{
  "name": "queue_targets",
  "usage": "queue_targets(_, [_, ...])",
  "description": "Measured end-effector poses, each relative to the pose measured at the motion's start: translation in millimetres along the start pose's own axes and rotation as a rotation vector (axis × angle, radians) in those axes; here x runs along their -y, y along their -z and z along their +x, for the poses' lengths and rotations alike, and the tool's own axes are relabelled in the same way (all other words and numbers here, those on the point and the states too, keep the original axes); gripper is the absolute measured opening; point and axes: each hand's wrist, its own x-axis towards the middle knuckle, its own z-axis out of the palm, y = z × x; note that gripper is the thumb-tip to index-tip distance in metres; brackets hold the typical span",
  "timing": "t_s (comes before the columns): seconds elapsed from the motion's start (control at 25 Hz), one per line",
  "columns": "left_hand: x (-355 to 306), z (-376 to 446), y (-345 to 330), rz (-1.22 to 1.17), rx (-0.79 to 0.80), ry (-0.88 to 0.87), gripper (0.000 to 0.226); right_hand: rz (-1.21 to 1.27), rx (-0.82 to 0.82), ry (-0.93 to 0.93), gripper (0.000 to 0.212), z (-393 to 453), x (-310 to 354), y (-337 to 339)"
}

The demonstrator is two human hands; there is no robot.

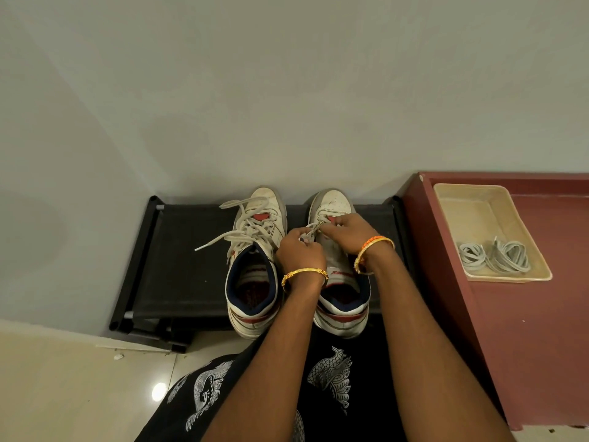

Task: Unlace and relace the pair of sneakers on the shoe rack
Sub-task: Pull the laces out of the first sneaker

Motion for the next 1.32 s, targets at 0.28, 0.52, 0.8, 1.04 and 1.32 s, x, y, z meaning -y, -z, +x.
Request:
queue_targets(0.28, [-2,-1,0,-0.02,-0.018,0.045,0.033,0.647,0.021,0.084,0.04,-23,-13,44])
queue_targets(0.52, [-4,-1,0,-0.008,-0.025,0.049,0.033,1.714,-0.102,0.167,0.042,-26,-15,75])
queue_targets(0.8, [-6,-4,3,0.149,0.079,-0.069,0.032,0.419,-0.88,0.022,0.026,-13,-24,46])
queue_targets(1.04, [-13,21,2,0.383,0.183,-0.5,0.035,-0.316,-0.275,-0.029,0.045,-7,-11,2])
queue_targets(1.32, [-22,25,-10,0.655,0.338,-0.699,0.033,-0.171,-0.287,-0.261,0.029,15,-14,11])
